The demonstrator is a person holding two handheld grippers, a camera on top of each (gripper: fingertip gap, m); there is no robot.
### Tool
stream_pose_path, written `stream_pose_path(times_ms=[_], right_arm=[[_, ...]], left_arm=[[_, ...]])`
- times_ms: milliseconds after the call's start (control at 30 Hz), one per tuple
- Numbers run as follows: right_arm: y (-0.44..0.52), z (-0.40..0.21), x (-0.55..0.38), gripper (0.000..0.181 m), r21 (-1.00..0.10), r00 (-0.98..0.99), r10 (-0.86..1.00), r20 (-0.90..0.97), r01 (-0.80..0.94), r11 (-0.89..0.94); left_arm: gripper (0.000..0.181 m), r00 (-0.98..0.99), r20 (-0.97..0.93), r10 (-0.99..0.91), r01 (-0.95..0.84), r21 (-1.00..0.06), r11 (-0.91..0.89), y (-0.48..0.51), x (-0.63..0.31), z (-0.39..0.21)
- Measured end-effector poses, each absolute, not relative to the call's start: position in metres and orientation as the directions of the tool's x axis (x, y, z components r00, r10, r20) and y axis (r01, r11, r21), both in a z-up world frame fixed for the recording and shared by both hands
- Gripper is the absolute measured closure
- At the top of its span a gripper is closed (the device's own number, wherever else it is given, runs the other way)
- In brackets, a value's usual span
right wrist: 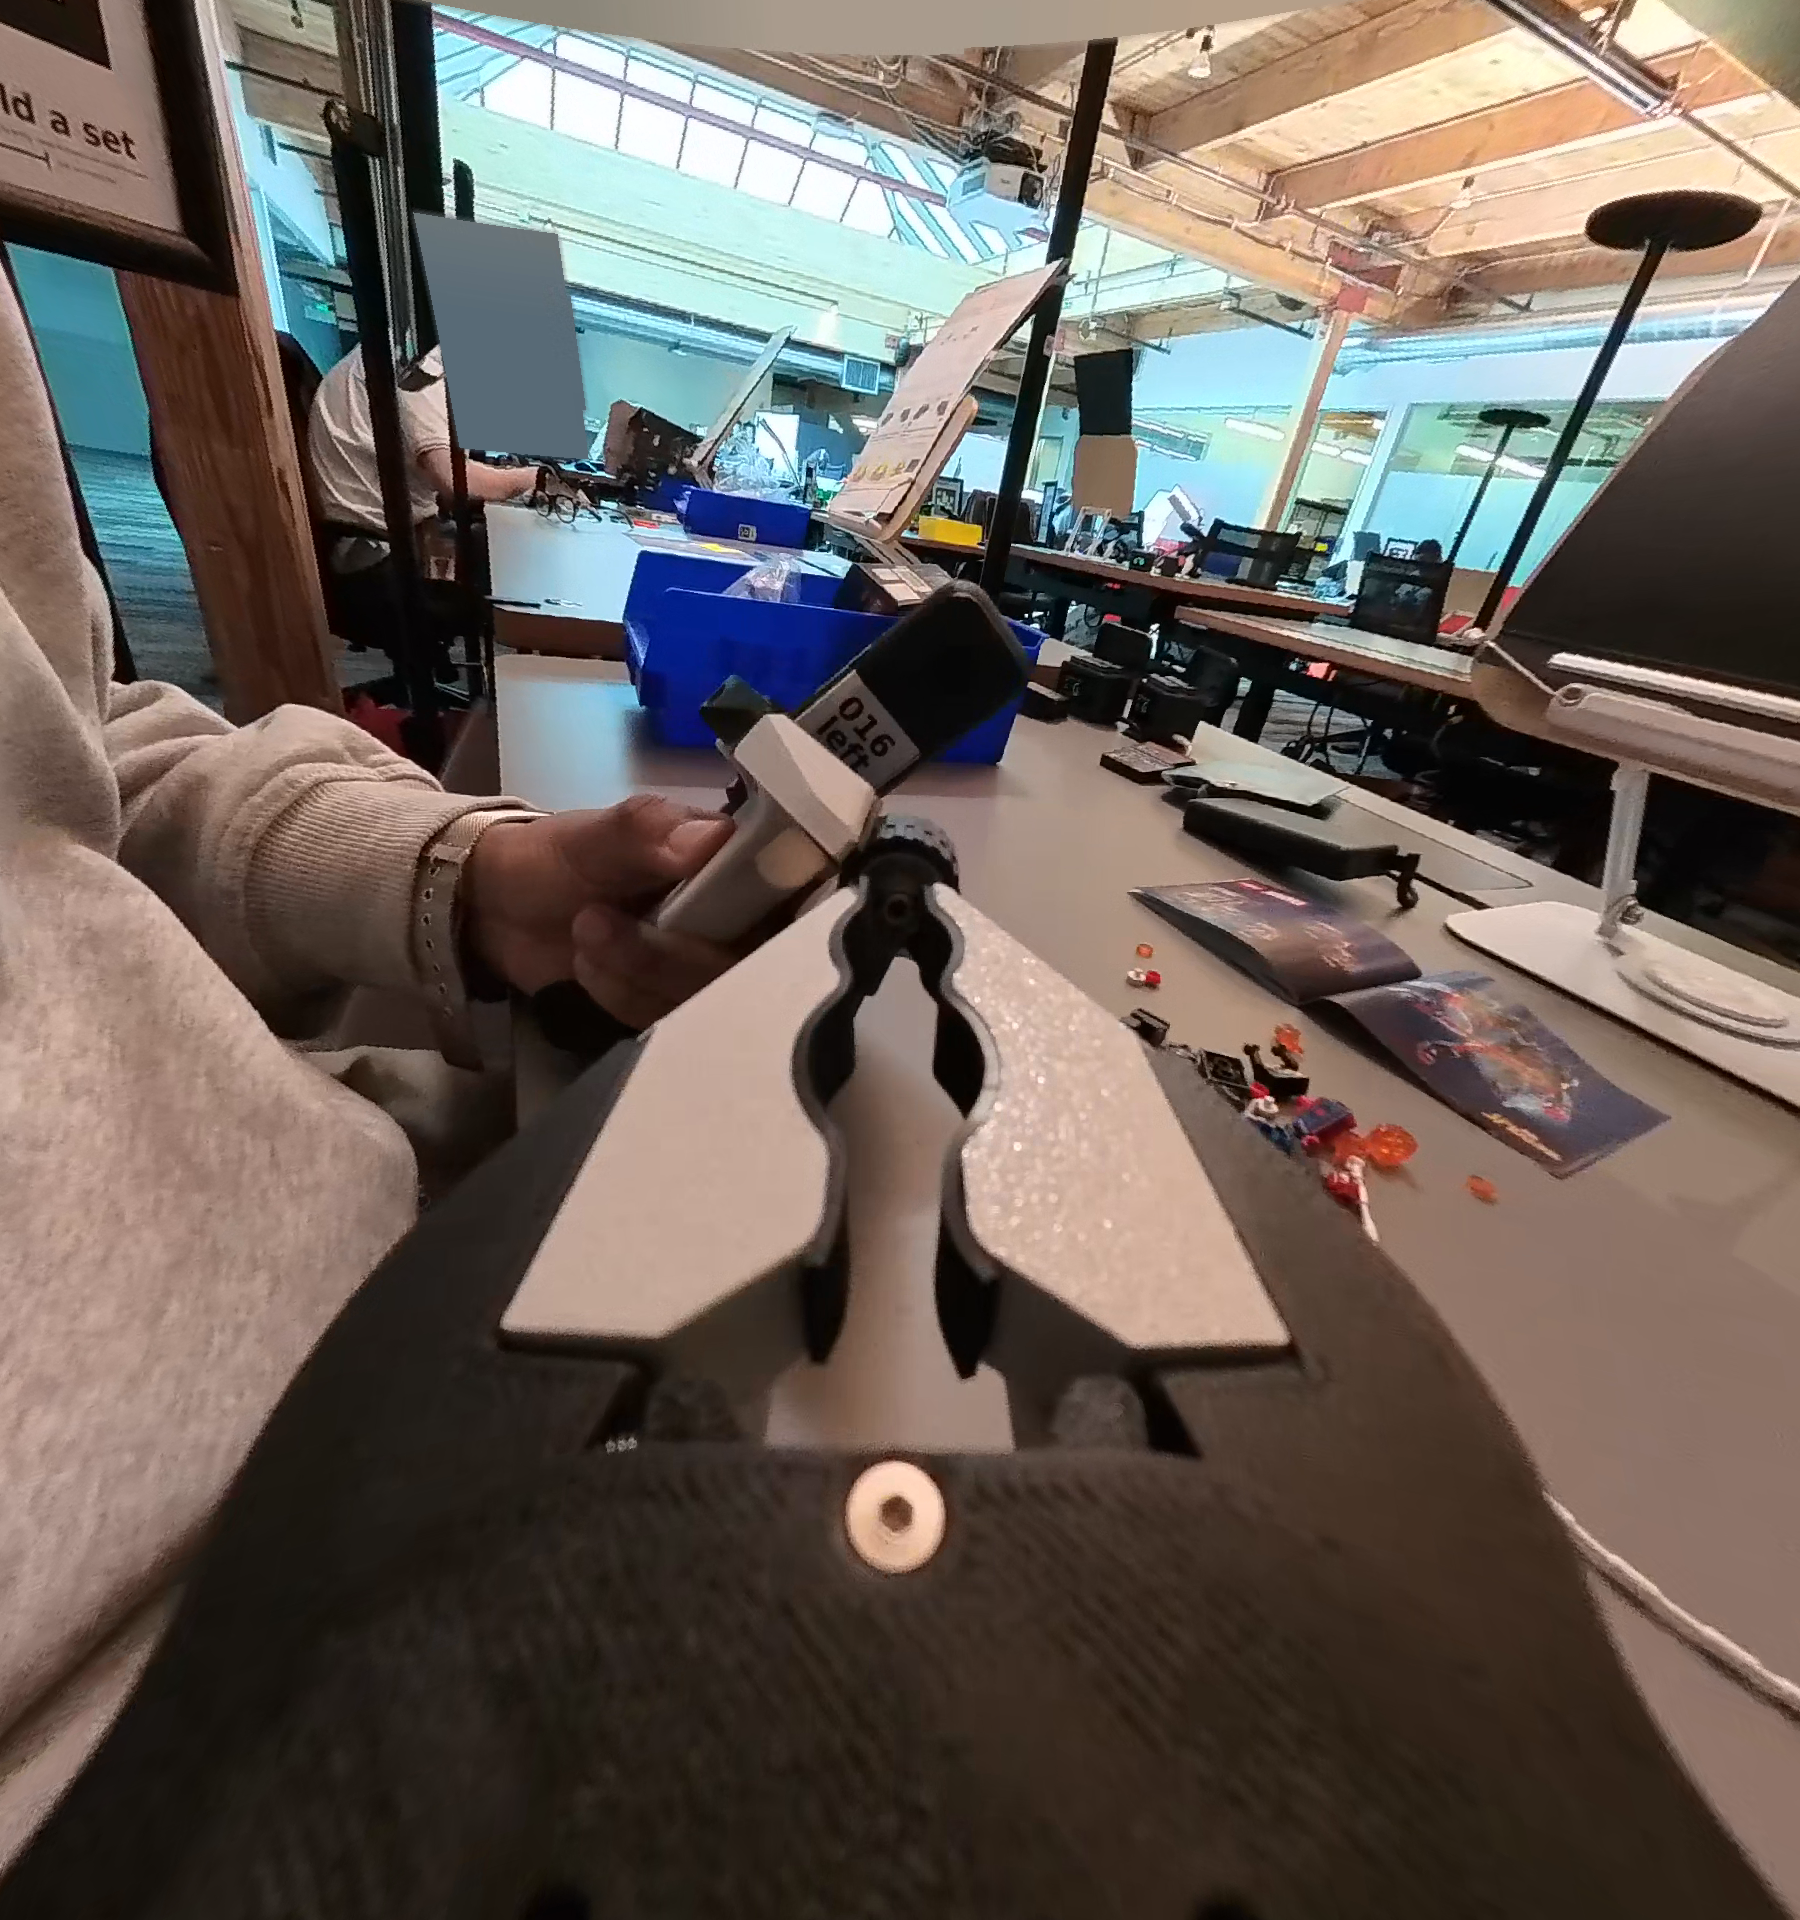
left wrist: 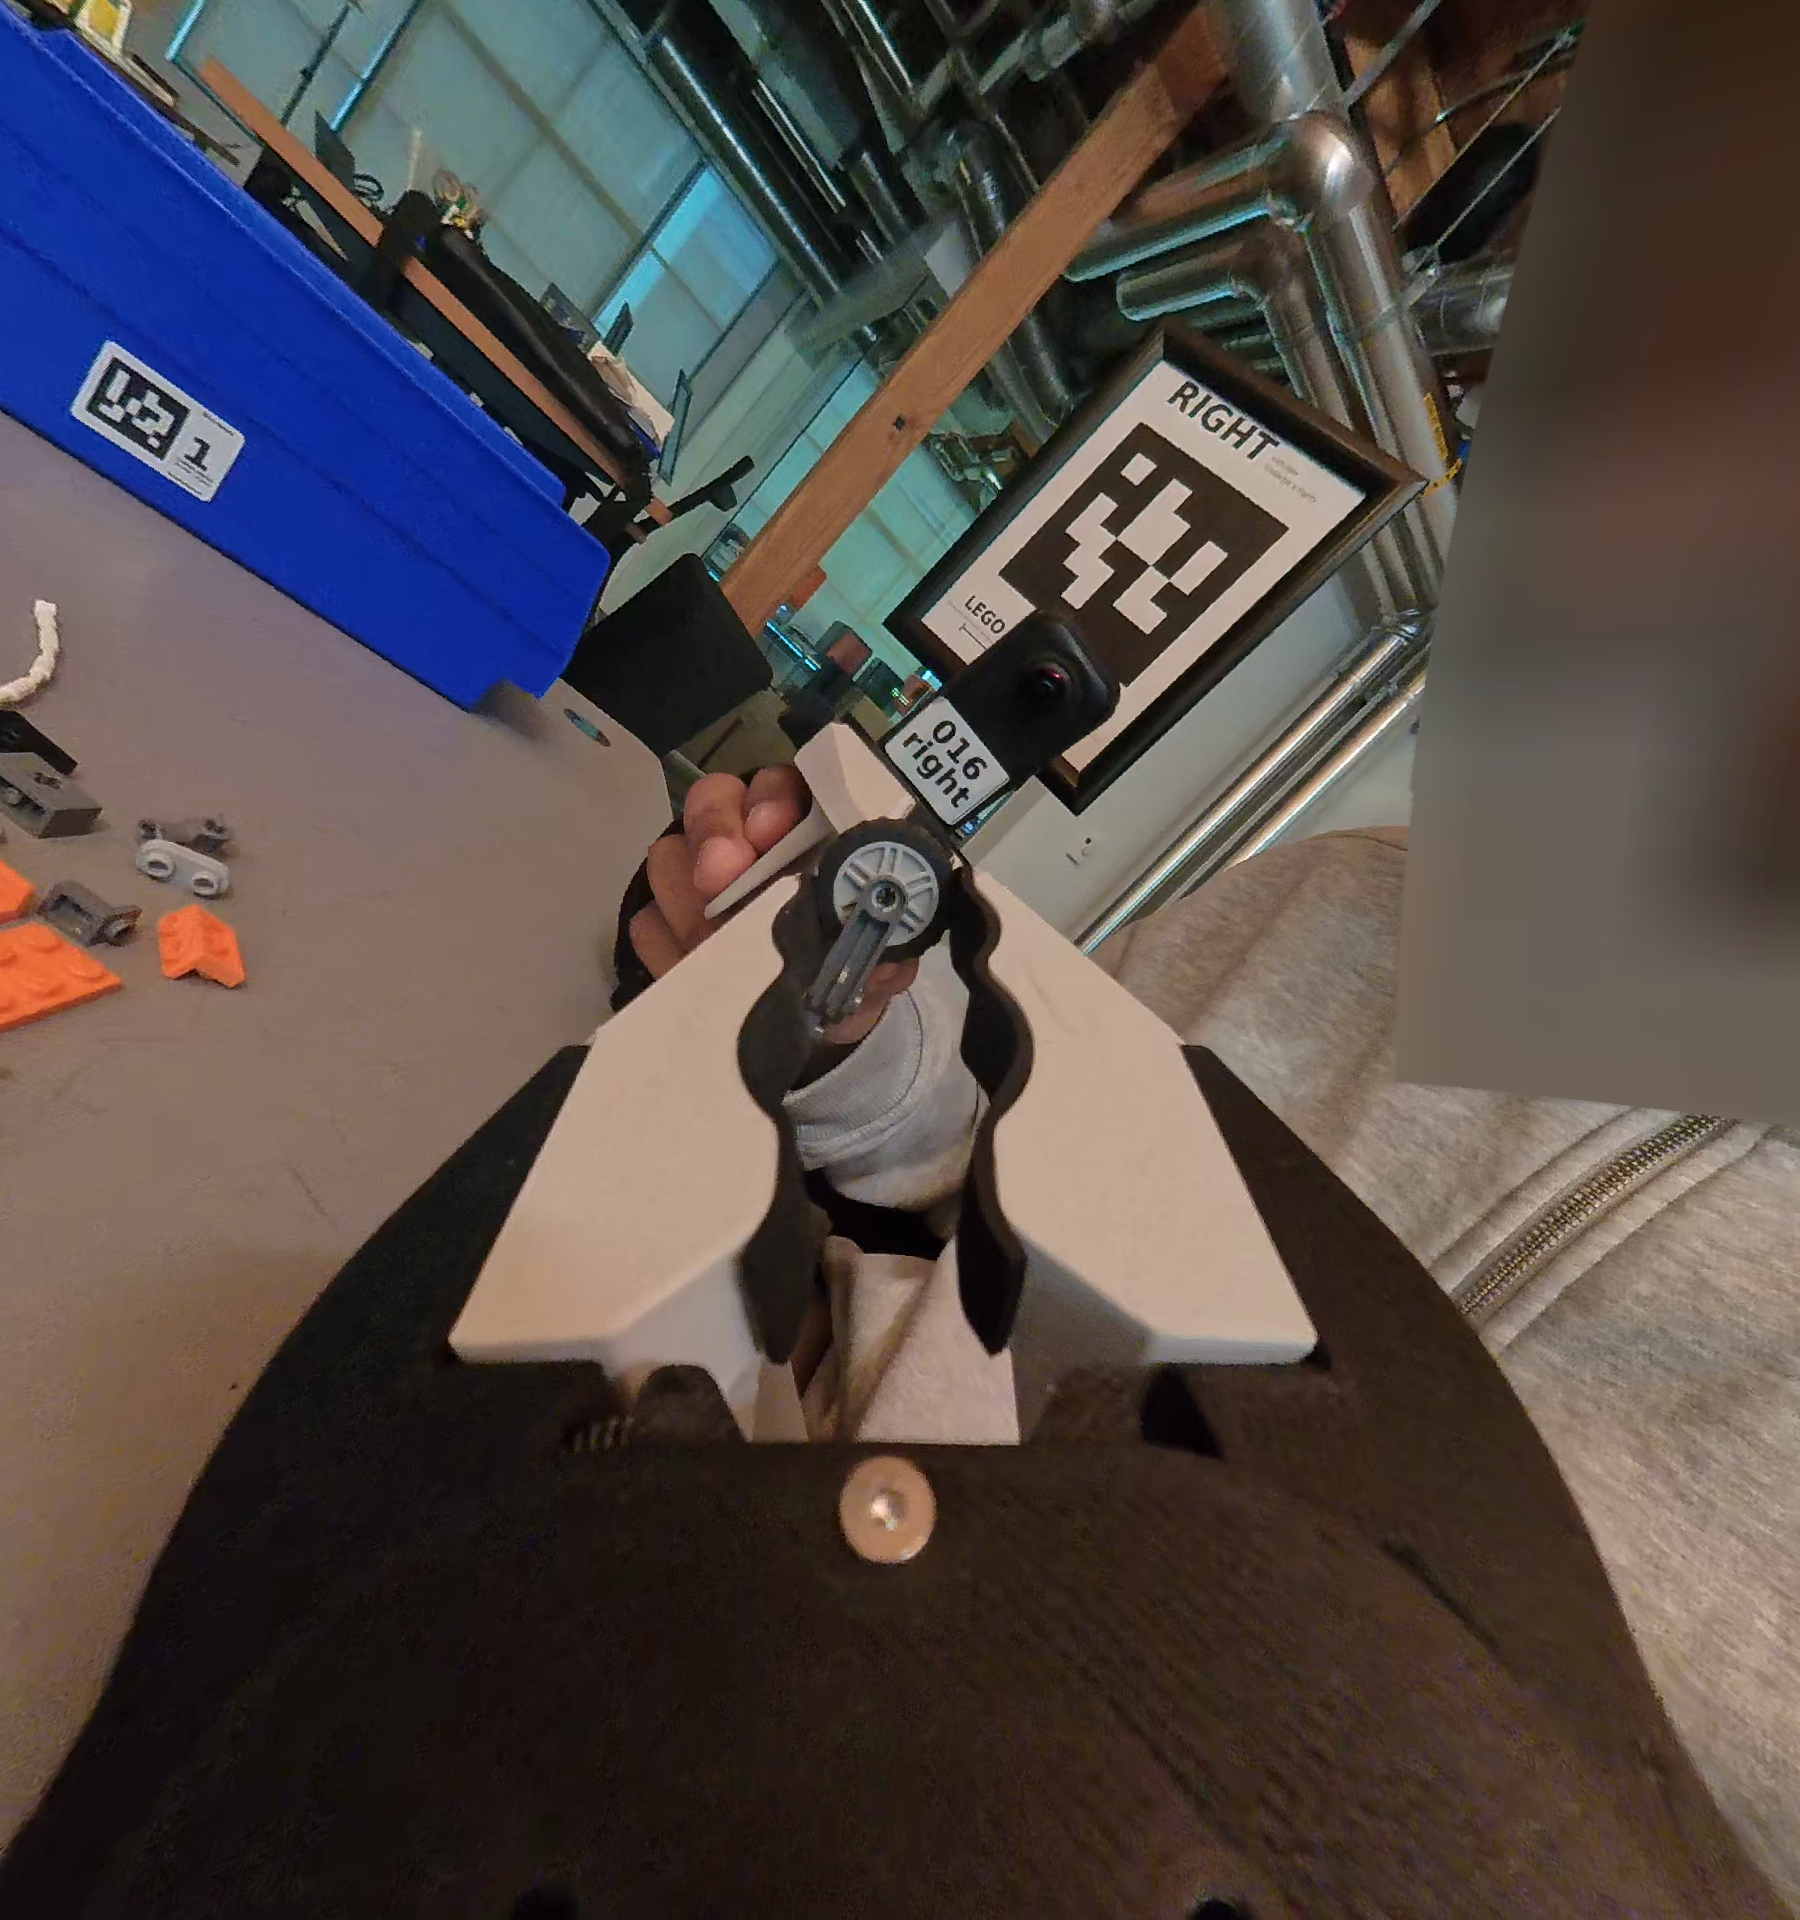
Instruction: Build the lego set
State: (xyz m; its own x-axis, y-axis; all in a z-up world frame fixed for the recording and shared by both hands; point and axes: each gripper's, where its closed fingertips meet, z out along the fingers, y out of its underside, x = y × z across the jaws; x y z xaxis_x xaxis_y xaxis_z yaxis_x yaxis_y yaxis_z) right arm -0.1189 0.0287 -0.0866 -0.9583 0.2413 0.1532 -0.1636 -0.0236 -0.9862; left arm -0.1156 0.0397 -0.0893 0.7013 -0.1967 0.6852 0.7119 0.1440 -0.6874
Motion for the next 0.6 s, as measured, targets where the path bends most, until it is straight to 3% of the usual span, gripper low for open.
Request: stream_pose_path(times_ms=[600], right_arm=[[0.0311,-0.0871,-0.1198,0.178,-0.983,-0.952,0.252,0.174,-0.184,-0.014]], left_arm=[[0.157,0.688,0.695,-0.211,0.725,-0.673,0.148,0.0384,-0.1166,-0.0888]])
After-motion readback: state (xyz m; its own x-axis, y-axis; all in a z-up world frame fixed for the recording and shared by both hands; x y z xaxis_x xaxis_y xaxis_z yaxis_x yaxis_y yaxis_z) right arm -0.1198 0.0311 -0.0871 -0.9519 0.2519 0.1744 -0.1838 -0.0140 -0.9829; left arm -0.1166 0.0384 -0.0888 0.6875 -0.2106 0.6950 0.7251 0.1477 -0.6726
